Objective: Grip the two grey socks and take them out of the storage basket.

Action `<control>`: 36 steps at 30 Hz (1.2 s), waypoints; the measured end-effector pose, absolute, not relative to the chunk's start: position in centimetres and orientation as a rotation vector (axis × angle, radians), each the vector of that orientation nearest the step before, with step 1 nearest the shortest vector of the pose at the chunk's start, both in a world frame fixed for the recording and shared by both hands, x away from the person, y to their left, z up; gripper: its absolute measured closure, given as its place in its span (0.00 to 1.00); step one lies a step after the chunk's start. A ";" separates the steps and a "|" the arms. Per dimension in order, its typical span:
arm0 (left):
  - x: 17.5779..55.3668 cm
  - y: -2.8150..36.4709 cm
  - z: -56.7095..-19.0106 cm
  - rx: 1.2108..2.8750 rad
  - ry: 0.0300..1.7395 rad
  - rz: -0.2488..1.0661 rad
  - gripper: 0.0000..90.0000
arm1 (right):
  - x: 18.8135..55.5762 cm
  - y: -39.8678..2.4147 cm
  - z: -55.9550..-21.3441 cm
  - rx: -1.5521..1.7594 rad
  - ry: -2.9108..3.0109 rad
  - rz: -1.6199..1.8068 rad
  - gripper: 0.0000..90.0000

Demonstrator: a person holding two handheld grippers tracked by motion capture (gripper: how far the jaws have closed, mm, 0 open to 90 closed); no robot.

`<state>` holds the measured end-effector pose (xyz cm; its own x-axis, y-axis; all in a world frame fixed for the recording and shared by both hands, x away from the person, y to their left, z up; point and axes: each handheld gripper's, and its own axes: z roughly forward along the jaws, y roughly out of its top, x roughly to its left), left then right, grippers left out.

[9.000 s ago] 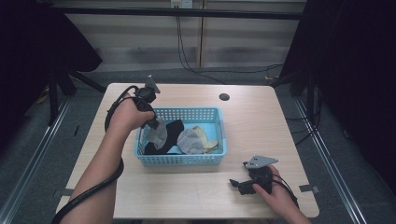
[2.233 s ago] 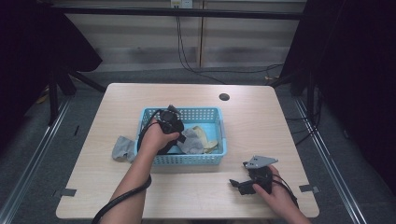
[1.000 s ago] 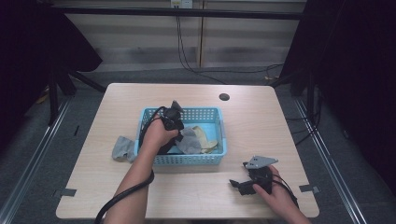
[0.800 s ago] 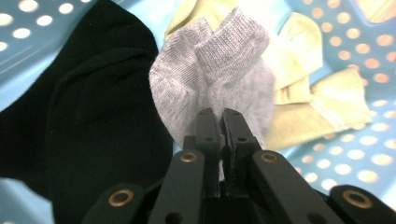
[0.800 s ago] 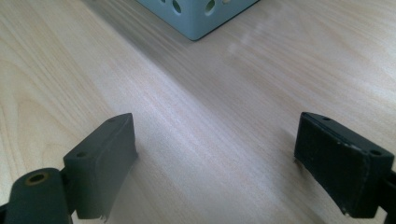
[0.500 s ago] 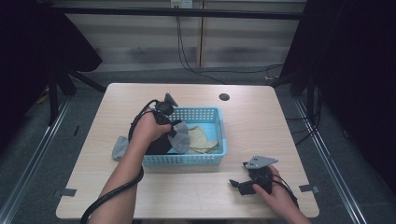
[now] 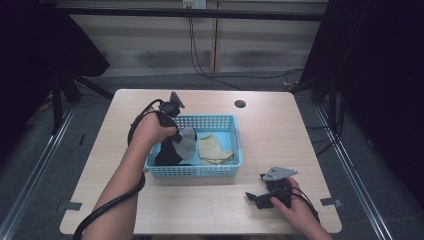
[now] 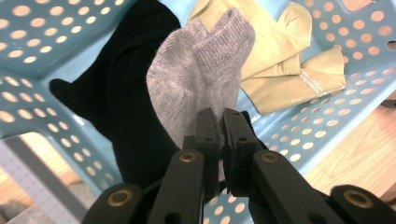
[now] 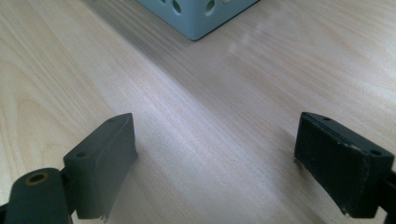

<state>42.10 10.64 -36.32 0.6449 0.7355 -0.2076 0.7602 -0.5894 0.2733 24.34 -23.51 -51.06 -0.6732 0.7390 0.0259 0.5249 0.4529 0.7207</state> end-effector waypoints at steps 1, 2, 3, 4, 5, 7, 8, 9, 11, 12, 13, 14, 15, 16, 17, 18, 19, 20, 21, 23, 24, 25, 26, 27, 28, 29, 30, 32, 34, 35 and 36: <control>42.1 10.7 -36.1 2.528 1.195 -0.101 0.95 | 24.3 -23.5 -51.1 1.083 2.415 1.045 0.13; 42.1 10.7 -36.0 2.530 1.194 -0.097 0.95 | 24.3 -23.5 -51.1 1.083 2.415 1.045 0.13; 42.1 10.7 -36.0 2.530 1.194 -0.097 0.95 | 24.3 -23.5 -51.1 1.083 2.415 1.045 0.13; 42.1 10.8 -35.6 2.542 1.195 -0.093 0.95 | 24.3 -23.5 -51.1 1.082 2.415 1.045 0.13; 42.1 10.8 -35.6 2.542 1.195 -0.093 0.95 | 24.3 -23.5 -51.1 1.082 2.415 1.045 0.13; 42.1 10.8 -35.2 2.544 1.195 -0.087 0.95 | 24.3 -23.5 -51.1 1.082 2.414 1.045 0.13; 42.1 10.8 -34.9 2.547 1.194 -0.085 0.95 | 24.3 -23.5 -51.1 1.082 2.415 1.045 0.13; 42.1 10.8 -34.9 2.547 1.194 -0.085 0.95 | 24.3 -23.5 -51.1 1.083 2.415 1.045 0.13; 42.1 10.9 -34.5 2.548 1.201 -0.090 0.95 | 24.3 -23.5 -51.0 1.084 2.417 1.043 0.13; 42.1 10.9 -34.3 2.550 1.199 -0.089 0.95 | 24.3 -23.5 -51.0 1.083 2.417 1.043 0.13; 42.1 11.0 -34.2 2.550 1.208 -0.091 0.95 | 24.3 -23.5 -51.0 1.083 2.417 1.043 0.13; 42.1 11.1 -33.9 2.553 1.208 -0.091 0.95 | 24.3 -23.5 -51.0 1.083 2.417 1.043 0.13; 42.1 11.2 -33.5 2.549 1.207 -0.087 0.95 | 24.3 -23.5 -51.0 1.084 2.417 1.043 0.13; 42.1 11.2 -33.3 2.549 1.210 -0.087 0.95 | 24.3 -23.5 -51.0 1.084 2.417 1.043 0.13; 42.1 11.2 -33.3 2.549 1.210 -0.087 0.95 | 24.3 -23.5 -51.0 1.084 2.417 1.043 0.13; 42.1 11.3 -33.0 2.552 1.211 -0.084 0.95 | 24.3 -23.5 -51.0 1.084 2.417 1.043 0.13; 42.1 11.4 -32.8 2.546 1.217 -0.085 0.95 | 24.3 -23.5 -51.0 1.084 2.417 1.043 0.13; 42.1 11.4 -32.4 2.550 1.209 -0.081 0.95 | 24.3 -23.5 -51.0 1.084 2.417 1.043 0.13; 42.1 11.4 -32.4 2.550 1.209 -0.081 0.95 | 24.3 -23.5 -51.0 1.084 2.417 1.043 0.13; 42.0 11.5 -32.1 2.554 1.216 -0.086 0.95 | 24.3 -23.5 -51.0 1.084 2.417 1.043 0.13; 42.0 11.6 -32.0 2.555 1.221 -0.090 0.95 | 24.3 -23.5 -51.0 1.084 2.416 1.043 0.13; 42.0 11.7 -31.7 2.559 1.220 -0.093 0.95 | 24.3 -23.5 -51.0 1.083 2.416 1.043 0.13; 42.0 11.8 -31.5 2.559 1.224 -0.094 0.95 | 24.3 -23.5 -51.0 1.084 2.416 1.043 0.13; 42.0 11.8 -31.5 2.559 1.224 -0.094 0.95 | 24.3 -23.5 -51.0 1.084 2.416 1.043 0.13; 42.0 11.8 -31.4 2.554 1.226 -0.093 0.95 | 24.3 -23.5 -51.0 1.084 2.417 1.043 0.13; 42.0 11.9 -31.3 2.554 1.226 -0.093 0.95 | 24.3 -23.5 -51.0 1.084 2.416 1.043 0.13; 42.0 12.0 -31.0 2.554 1.231 -0.090 0.95 | 24.3 -23.5 -51.0 1.084 2.416 1.043 0.13; 42.0 12.1 -30.9 2.551 1.231 -0.085 0.95 | 24.3 -23.5 -51.0 1.084 2.416 1.043 0.13; 42.0 12.3 -30.6 2.546 1.236 -0.084 0.95 | 24.3 -23.5 -51.0 1.084 2.416 1.043 0.13; 42.0 12.4 -30.5 2.548 1.234 -0.086 0.95 | 24.3 -23.5 -51.0 1.084 2.416 1.043 0.13; 41.9 12.5 -30.4 2.544 1.240 -0.089 0.95 | 24.3 -23.5 -51.0 1.084 2.416 1.043 0.13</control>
<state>41.94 12.45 -30.40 0.6239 0.7584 -0.1889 0.7776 -0.5780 0.2476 24.34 -23.52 -51.05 -0.6732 0.7390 0.0260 0.5257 0.4535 0.7197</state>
